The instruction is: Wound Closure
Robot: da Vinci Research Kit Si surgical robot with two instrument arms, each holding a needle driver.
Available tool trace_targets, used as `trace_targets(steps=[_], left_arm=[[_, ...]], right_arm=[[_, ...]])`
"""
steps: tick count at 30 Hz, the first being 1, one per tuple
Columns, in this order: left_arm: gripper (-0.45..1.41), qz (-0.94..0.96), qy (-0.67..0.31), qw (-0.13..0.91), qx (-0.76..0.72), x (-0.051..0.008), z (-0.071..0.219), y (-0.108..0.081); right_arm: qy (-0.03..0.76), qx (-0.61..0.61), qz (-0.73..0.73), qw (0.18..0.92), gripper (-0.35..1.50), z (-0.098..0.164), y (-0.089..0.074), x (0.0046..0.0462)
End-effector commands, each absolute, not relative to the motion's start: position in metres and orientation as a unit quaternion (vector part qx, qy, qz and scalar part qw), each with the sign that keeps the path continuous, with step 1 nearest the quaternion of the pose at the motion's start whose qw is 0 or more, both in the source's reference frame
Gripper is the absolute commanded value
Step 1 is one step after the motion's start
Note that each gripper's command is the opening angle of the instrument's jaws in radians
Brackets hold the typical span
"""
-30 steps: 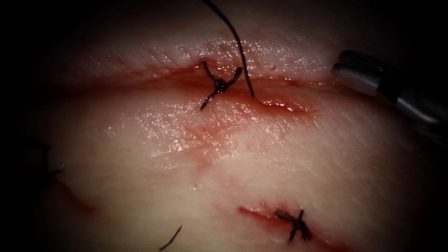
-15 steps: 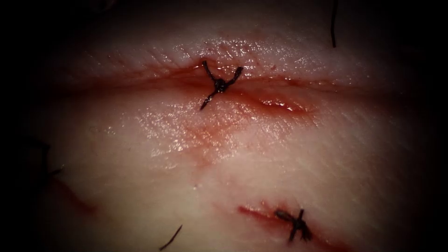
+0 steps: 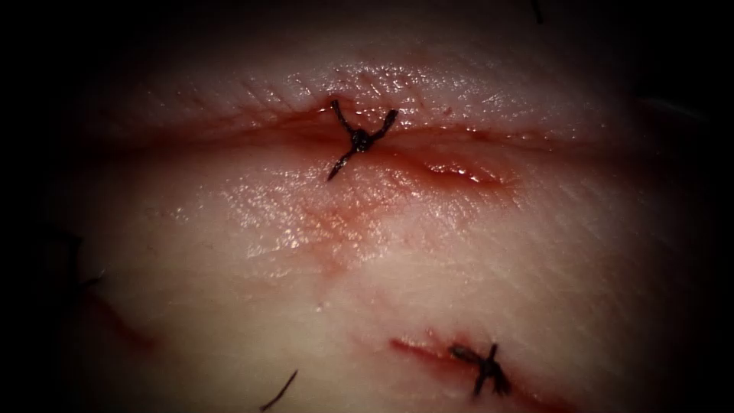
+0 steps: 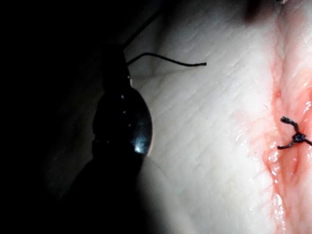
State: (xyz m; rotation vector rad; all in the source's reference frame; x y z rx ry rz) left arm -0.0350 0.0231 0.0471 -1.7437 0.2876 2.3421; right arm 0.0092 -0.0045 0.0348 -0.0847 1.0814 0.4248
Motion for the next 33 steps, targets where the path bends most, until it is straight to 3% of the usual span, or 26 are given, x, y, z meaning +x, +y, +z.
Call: trace_targets(steps=[1, 9, 15, 33], left_arm=[[-0.45, 0.796, 0.102, 0.106, -0.587, -0.0344, 0.048, 0.024], [-0.45, 0.811, 0.153, 0.141, -0.546, -0.0235, 0.052, 0.028], [-0.45, 0.821, 0.177, 0.153, -0.52, -0.0195, 0.053, 0.032], [-0.45, 0.843, 0.22, 0.152, -0.468, -0.0273, 0.057, 0.039]], right_arm=[[0.512, -0.042, 0.197, 0.835, -0.35, 0.035, -0.004, 0.0101], [0.512, -0.044, 0.194, 0.836, -0.35, 0.035, -0.004, 0.0102], [0.511, -0.047, 0.192, 0.836, -0.35, 0.035, -0.004, 0.0104], [0.522, -0.022, 0.173, 0.835, -0.35, 0.036, -0.006, 0.012]])
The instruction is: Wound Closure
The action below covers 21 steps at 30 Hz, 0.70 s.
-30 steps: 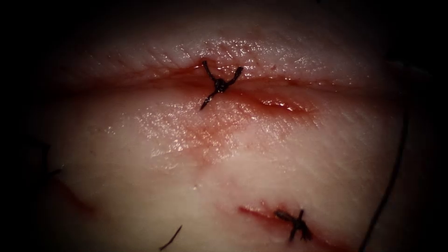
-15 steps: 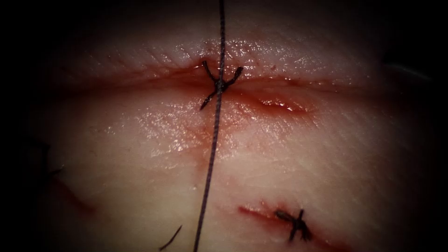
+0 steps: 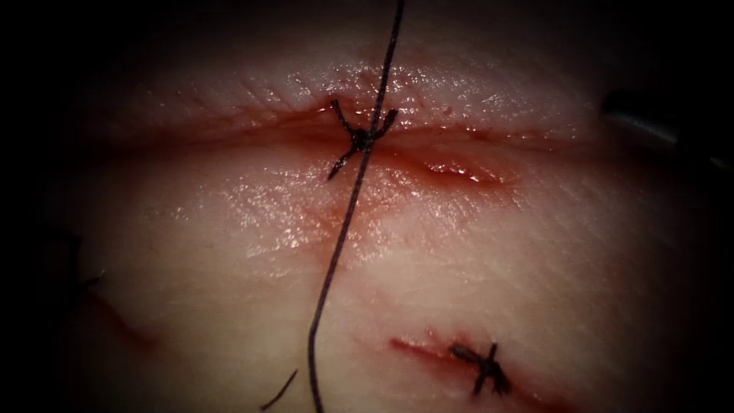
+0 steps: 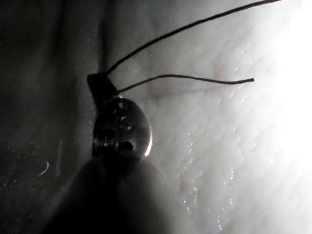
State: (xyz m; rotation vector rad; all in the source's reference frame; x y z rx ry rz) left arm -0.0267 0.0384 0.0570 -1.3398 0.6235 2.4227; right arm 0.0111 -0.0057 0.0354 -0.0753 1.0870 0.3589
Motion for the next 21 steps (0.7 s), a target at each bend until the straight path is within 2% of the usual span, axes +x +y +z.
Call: trace_targets(steps=[1, 2, 4, 5, 6, 7, 8, 9, 11, 12, 19, 21], left_arm=[[-0.45, 0.843, 0.22, 0.152, -0.468, -0.0273, 0.057, 0.039], [-0.45, 0.842, 0.221, 0.151, -0.469, -0.0277, 0.057, 0.039], [-0.45, 0.841, 0.219, 0.148, -0.471, -0.0282, 0.057, 0.039], [-0.45, 0.841, 0.219, 0.149, -0.472, -0.0283, 0.057, 0.039], [-0.45, 0.841, 0.219, 0.149, -0.472, -0.0284, 0.057, 0.039], [-0.45, 0.841, 0.219, 0.149, -0.472, -0.0284, 0.057, 0.039], [-0.45, 0.84, 0.218, 0.149, -0.473, -0.0284, 0.057, 0.039], [-0.45, 0.84, 0.218, 0.149, -0.473, -0.0284, 0.057, 0.039], [-0.45, 0.84, 0.218, 0.149, -0.474, -0.0284, 0.057, 0.039], [-0.45, 0.84, 0.218, 0.148, -0.475, -0.0283, 0.057, 0.039], [-0.45, 0.838, 0.217, 0.146, -0.479, -0.0283, 0.057, 0.039], [-0.45, 0.837, 0.217, 0.145, -0.481, -0.0283, 0.057, 0.039]], right_arm=[[0.522, -0.022, 0.173, 0.835, -0.35, 0.036, -0.006, 0.012], [0.534, 0.014, 0.188, 0.824, -0.05, 0.036, -0.006, 0.0121], [0.534, 0.112, 0.23, 0.806, 0.31, 0.036, -0.008, 0.0131], [0.527, 0.143, 0.247, 0.801, 0.32, 0.036, -0.009, 0.0136], [0.517, 0.168, 0.258, 0.798, 0.2, 0.036, -0.01, 0.0142], [0.508, 0.196, 0.276, 0.792, 0.27, 0.035, -0.011, 0.015], [0.505, 0.21, 0.286, 0.787, 0.52, 0.035, -0.011, 0.0157], [0.505, 0.245, 0.323, 0.762, 1.03, 0.035, -0.012, 0.0171], [0.509, 0.253, 0.335, 0.751, 1.09, 0.035, -0.011, 0.0177], [0.506, 0.274, 0.389, 0.72, 1.25, 0.035, -0.011, 0.0189], [0.467, 0.323, 0.485, 0.666, 1.33, 0.036, -0.011, 0.0212], [0.445, 0.351, 0.526, 0.635, 1.43, 0.036, -0.011, 0.0221]])
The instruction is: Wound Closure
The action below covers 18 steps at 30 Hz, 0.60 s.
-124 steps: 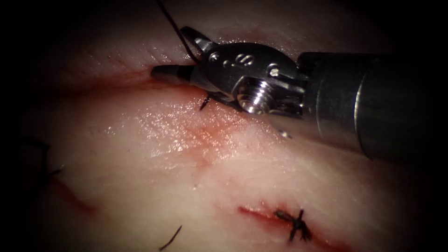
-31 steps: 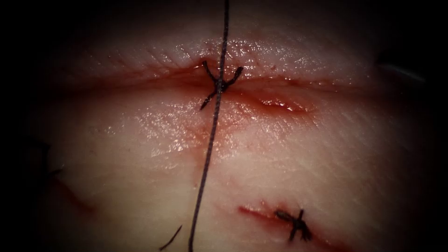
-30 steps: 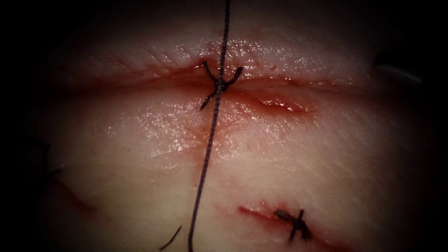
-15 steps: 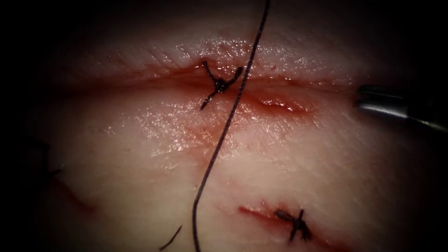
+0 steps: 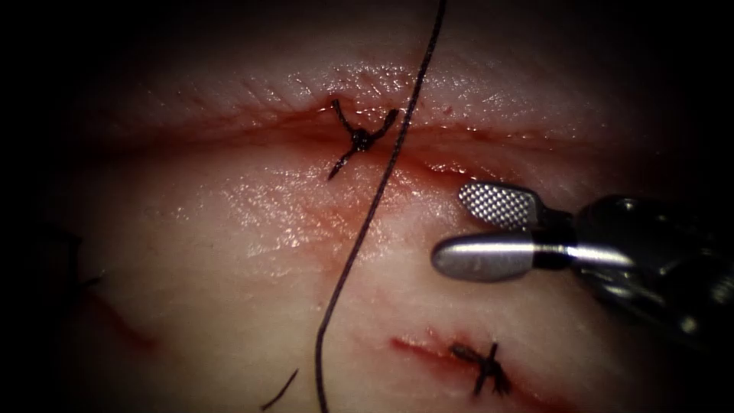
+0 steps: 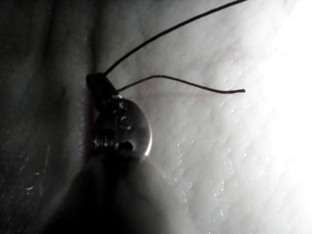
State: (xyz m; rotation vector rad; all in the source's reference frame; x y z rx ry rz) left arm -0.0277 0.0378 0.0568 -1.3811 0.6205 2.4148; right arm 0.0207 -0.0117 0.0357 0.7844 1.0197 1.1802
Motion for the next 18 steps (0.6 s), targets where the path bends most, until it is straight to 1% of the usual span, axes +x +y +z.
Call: trace_targets(steps=[1, 3, 10, 15, 16, 17, 18], left_arm=[[-0.45, 0.837, 0.216, 0.144, -0.482, -0.0284, 0.0571, 0.0385], [-0.45, 0.835, 0.216, 0.143, -0.485, -0.0285, 0.057, 0.0383], [-0.45, 0.834, 0.215, 0.142, -0.488, -0.0287, 0.0568, 0.038], [-0.45, 0.833, 0.215, 0.142, -0.49, -0.0288, 0.0568, 0.0381], [-0.45, 0.832, 0.215, 0.141, -0.491, -0.0288, 0.0568, 0.038], [-0.45, 0.832, 0.215, 0.141, -0.492, -0.0289, 0.0568, 0.038], [-0.45, 0.831, 0.215, 0.14, -0.493, -0.0289, 0.0568, 0.0379]], right_arm=[[0.437, 0.361, 0.542, 0.62, 1.46, 0.0365, -0.0114, 0.0226], [0.431, 0.37, 0.562, 0.601, 1.46, 0.0371, -0.0112, 0.0236], [0.427, 0.373, 0.581, 0.583, 1.46, 0.0378, -0.0109, 0.0256], [0.431, 0.401, 0.58, 0.563, 1.46, 0.0377, -0.0106, 0.0267], [0.431, 0.404, 0.577, 0.563, 1.4, 0.0376, -0.0105, 0.0268], [0.433, 0.41, 0.572, 0.563, 1.13, 0.0376, -0.0105, 0.0269], [0.434, 0.41, 0.571, 0.564, 0.71, 0.0376, -0.0105, 0.0269]])
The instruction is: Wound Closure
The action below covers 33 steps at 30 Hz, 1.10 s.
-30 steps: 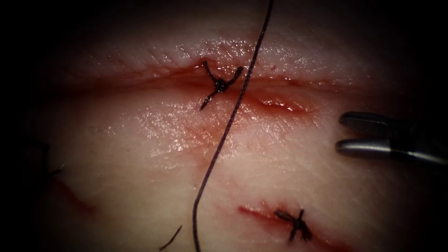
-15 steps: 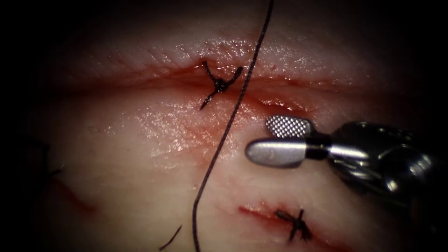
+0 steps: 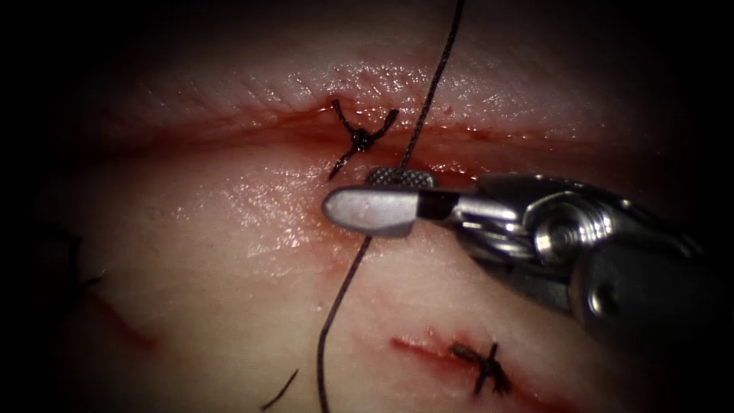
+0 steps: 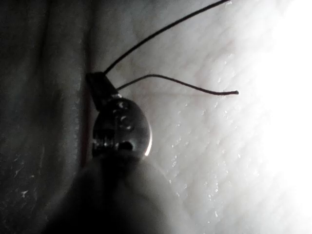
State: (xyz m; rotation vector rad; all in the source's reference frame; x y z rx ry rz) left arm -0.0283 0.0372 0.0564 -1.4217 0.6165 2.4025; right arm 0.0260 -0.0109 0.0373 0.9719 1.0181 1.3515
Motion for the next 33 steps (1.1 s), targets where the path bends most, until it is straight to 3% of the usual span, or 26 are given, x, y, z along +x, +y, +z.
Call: trace_targets(steps=[1, 2, 3, 5, 8, 12, 19, 26, 33], left_arm=[[-0.45, 0.831, 0.216, 0.137, -0.494, -0.029, 0.057, 0.038], [-0.45, 0.831, 0.214, 0.14, -0.494, -0.029, 0.057, 0.038], [-0.45, 0.826, 0.208, 0.151, -0.501, -0.0291, 0.056, 0.037], [0.54, 0.818, 0.199, 0.178, -0.51, -0.0293, 0.056, 0.037], [1.15, 0.793, 0.196, 0.218, -0.535, -0.0297, 0.055, 0.035], [1.15, 0.78, 0.193, 0.236, -0.547, -0.0301, 0.054, 0.033], [1.38, 0.768, 0.144, 0.257, -0.569, -0.0304, 0.049, 0.026], [1.38, 0.756, 0.084, 0.279, -0.586, -0.0288, 0.045, 0.02], [1.25, 0.755, 0.055, 0.278, -0.591, -0.0281, 0.042, 0.012]], right_arm=[[0.427, 0.404, 0.576, 0.568, 0.02, 0.038, -0.011, 0.0268], [0.419, 0.399, 0.581, 0.573, -0.35, 0.038, -0.01, 0.0268], [0.402, 0.366, 0.588, 0.599, -0.35, 0.038, -0.01, 0.0265], [0.406, 0.35, 0.593, 0.601, -0.35, 0.038, -0.009, 0.0259], [0.415, 0.314, 0.593, 0.615, -0.35, 0.039, -0.005, 0.0244], [0.42, 0.291, 0.588, 0.627, -0.35, 0.04, -0.002, 0.0236], [0.435, 0.253, 0.571, 0.649, -0.35, 0.043, 0.005, 0.0215], [0.443, 0.23, 0.556, 0.665, -0.35, 0.044, 0.008, 0.0202], [0.46, 0.212, 0.562, 0.654, -0.35, 0.044, 0.011, 0.0203]])
